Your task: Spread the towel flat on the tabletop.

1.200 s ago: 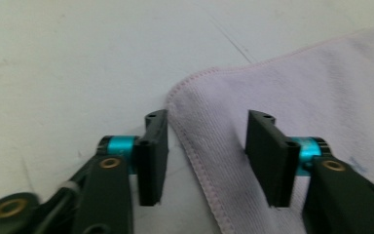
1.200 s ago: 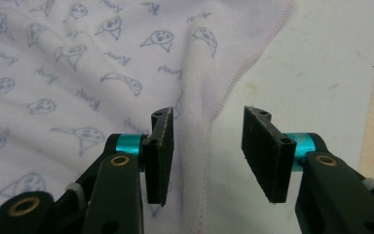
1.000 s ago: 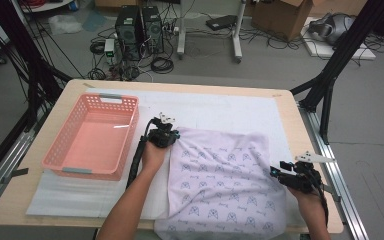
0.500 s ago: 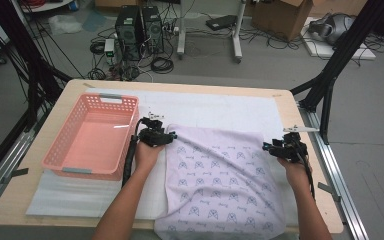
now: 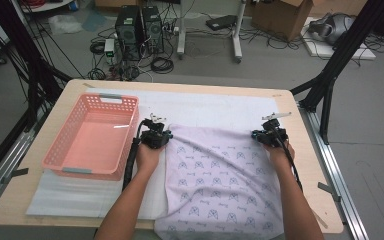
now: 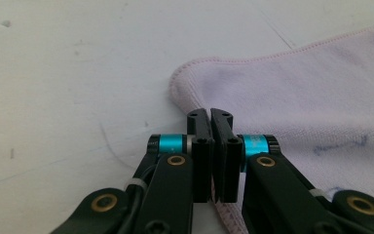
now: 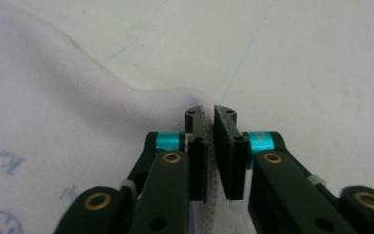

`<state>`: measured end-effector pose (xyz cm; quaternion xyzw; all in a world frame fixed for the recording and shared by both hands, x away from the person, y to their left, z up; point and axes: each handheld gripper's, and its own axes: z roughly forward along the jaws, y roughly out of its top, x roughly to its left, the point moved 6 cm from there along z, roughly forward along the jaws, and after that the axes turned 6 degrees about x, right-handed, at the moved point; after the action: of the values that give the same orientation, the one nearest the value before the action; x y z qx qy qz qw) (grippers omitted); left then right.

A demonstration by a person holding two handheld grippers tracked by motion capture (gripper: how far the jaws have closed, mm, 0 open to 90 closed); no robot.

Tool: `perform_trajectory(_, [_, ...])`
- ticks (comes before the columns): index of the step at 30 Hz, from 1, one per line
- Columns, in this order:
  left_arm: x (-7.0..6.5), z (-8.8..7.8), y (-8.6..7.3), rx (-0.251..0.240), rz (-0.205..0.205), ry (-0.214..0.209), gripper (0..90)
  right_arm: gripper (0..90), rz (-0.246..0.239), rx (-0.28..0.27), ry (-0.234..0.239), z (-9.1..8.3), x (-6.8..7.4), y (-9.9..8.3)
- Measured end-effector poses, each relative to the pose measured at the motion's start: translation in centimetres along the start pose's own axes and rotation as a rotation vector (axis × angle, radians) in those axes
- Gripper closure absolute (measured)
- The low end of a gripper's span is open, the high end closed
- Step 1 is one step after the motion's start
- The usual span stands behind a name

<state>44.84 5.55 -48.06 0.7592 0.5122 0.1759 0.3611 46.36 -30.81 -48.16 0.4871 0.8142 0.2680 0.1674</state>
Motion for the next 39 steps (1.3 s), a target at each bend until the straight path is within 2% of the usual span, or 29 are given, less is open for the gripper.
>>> perform_trajectory(2, [-0.1,-0.4,0.6,-0.033,-0.013,0.004,87.1,85.8,0.007,-0.019,-0.02,-0.2,-0.6,0.2])
perform_trajectory(5, [-0.5,-0.8,1.8,-0.099,0.022,0.012,87.1,85.8,0.057,-0.1,-0.072,-1.1,-1.8,0.6])
perform_trajectory(7, [-0.4,-0.9,2.6,-0.131,0.022,0.022,87.1,85.9,0.07,-0.152,-0.118,-1.8,-2.3,1.0])
perform_trajectory(9, [-0.3,-0.9,3.0,-0.188,0.01,0.029,86.9,85.9,0.088,-0.22,-0.144,-2.4,-2.7,1.4])
perform_trajectory(10, [-0.5,-0.6,2.9,-0.184,0.006,0.014,85.6,85.8,0.098,-0.251,-0.163,-2.7,-2.8,1.6])
perform_trajectory(11, [-0.8,-0.2,2.5,-0.151,0.018,0.008,80.7,85.6,0.109,-0.261,-0.196,-2.7,-2.9,1.7])
perform_trajectory(12, [-0.9,0.2,2.1,-0.112,0.013,-0.002,69.2,84.0,0.117,-0.251,-0.235,-2.6,-3.0,1.6])
perform_trajectory(13, [-0.9,0.5,1.7,-0.076,-0.012,-0.02,58.6,79.0,0.134,-0.225,-0.251,-2.3,-3.3,1.4])
perform_trajectory(14, [-0.9,0.6,1.4,-0.053,-0.034,-0.04,54.4,71.6,0.166,-0.208,-0.261,-2.1,-3.6,1.1])
perform_trajectory(16, [-0.8,0.5,0.9,-0.04,-0.03,-0.044,49.9,67.7,0.222,-0.189,-0.24,-2.1,-4.1,0.6])
perform_trajectory(18, [-0.6,0.4,0.5,-0.024,-0.028,-0.043,49.7,66.0,0.226,-0.19,-0.23,-2.5,-4.3,0.4])
perform_trajectory(20, [-0.4,0.3,0.0,-0.005,-0.039,-0.059,49.8,63.2,0.234,-0.197,-0.191,-2.9,-4.3,0.5])
perform_trajectory(21, [-0.4,0.4,-0.2,0.001,-0.046,-0.07,50.9,62.5,0.225,-0.195,-0.187,-3.2,-4.3,0.4])
perform_trajectory(22, [-0.5,0.5,-0.5,0.014,-0.041,-0.085,52.8,61.5,0.222,-0.193,-0.17,-3.4,-4.2,0.4])
perform_trajectory(24, [-0.9,0.5,-0.5,0.014,-0.006,-0.083,54.2,60.3,0.219,-0.182,-0.154,-3.6,-4.1,0.1])
perform_trajectory(25, [-1.3,0.5,-0.5,0.018,0.004,-0.1,58.8,60.0,0.214,-0.173,-0.136,-3.8,-4.0,-0.1])
perform_trajectory(26, [-1.7,0.6,-0.5,0.019,0.03,-0.094,60.8,59.0,0.212,-0.163,-0.119,-3.8,-3.9,-0.3])
perform_trajectory(27, [-1.9,0.6,-0.6,0.025,0.087,-0.073,70.5,59.0,0.204,-0.154,-0.116,-3.9,-3.9,-0.5])
perform_trajectory(28, [-2.2,0.6,-0.6,0.026,0.105,-0.071,81.4,58.9,0.204,-0.152,-0.112,-4.0,-3.8,-0.7])
perform_trajectory(29, [-2.1,0.6,-0.5,0.029,0.09,-0.044,86.5,57.6,0.206,-0.145,-0.098,-4.0,-3.8,-0.8])
perform_trajectory(30, [-1.7,0.4,-0.4,0.032,0.081,0.019,87.3,57.0,0.208,-0.131,-0.086,-4.1,-3.7,-1.0])
perform_trajectory(31, [-1.0,0.2,-0.4,0.035,0.05,0.052,87.5,57.0,0.205,-0.127,-0.08,-4.1,-3.5,-1.0])
perform_trajectory(32, [-0.4,0.0,-0.5,0.037,0.015,0.067,87.6,57.0,0.195,-0.121,-0.068,-4.2,-3.3,-1.0])
perform_trajectory(34, [0.4,-0.3,-0.6,0.043,-0.009,0.072,87.6,57.1,0.175,-0.121,-0.055,-4.5,-2.9,-1.0])
perform_trajectory(35, [0.6,-0.5,-0.6,0.044,-0.005,0.077,87.5,57.1,0.167,-0.122,-0.049,-4.7,-2.7,-0.9])
perform_trajectory(39, [0.6,-1.2,-0.3,0.018,-0.029,0.082,83.6,56.5,0.121,-0.113,-0.01,-5.4,-1.5,-1.3])
